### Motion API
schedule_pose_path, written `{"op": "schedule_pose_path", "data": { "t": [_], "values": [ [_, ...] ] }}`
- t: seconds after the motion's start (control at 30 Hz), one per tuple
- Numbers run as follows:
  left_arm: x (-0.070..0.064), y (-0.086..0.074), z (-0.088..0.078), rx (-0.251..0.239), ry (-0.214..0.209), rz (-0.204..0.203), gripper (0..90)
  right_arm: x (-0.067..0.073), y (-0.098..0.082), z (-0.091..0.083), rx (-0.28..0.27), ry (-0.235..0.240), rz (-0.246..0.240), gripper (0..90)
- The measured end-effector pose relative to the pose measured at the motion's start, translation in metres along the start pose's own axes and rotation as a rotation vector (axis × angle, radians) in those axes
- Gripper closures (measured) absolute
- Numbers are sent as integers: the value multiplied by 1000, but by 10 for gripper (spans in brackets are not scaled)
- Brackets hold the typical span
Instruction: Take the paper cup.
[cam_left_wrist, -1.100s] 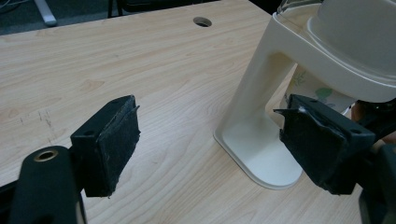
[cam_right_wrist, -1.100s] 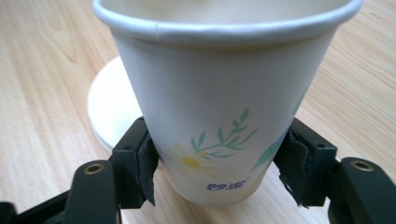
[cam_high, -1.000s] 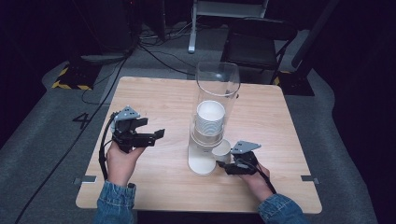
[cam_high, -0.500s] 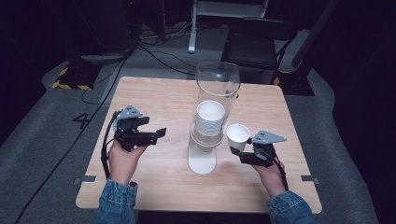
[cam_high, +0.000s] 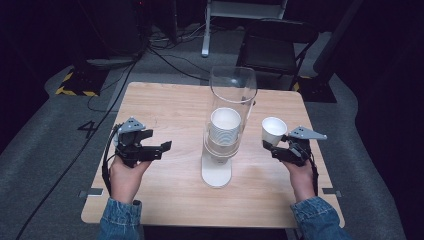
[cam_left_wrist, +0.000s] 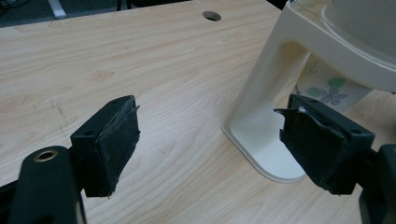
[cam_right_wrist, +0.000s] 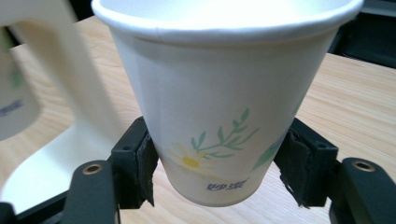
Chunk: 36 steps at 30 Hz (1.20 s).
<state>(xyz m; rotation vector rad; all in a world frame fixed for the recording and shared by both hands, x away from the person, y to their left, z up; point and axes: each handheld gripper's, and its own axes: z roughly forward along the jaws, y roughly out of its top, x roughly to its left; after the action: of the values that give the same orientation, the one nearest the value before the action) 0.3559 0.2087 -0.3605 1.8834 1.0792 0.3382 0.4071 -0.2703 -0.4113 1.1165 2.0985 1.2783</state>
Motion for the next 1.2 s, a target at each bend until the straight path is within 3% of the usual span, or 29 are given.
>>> {"op": "schedule_pose_path", "data": {
  "t": [0.17, 0.47, 0.77, 1.2],
  "values": [
    [2, -6, -6, -2, 11, -19, 193, -13, -4, 12, 25, -45, -9, 353],
    [3, -12, -13, -5, 26, -28, 190, -31, -20, 39, 103, -69, 20, 350],
    [0, -11, -14, 2, 19, -18, 189, -35, -32, 60, 169, -41, 20, 345],
    [-3, -10, -12, 6, 15, -12, 189, -36, -39, 69, 234, -15, 41, 335]
  ]
}}
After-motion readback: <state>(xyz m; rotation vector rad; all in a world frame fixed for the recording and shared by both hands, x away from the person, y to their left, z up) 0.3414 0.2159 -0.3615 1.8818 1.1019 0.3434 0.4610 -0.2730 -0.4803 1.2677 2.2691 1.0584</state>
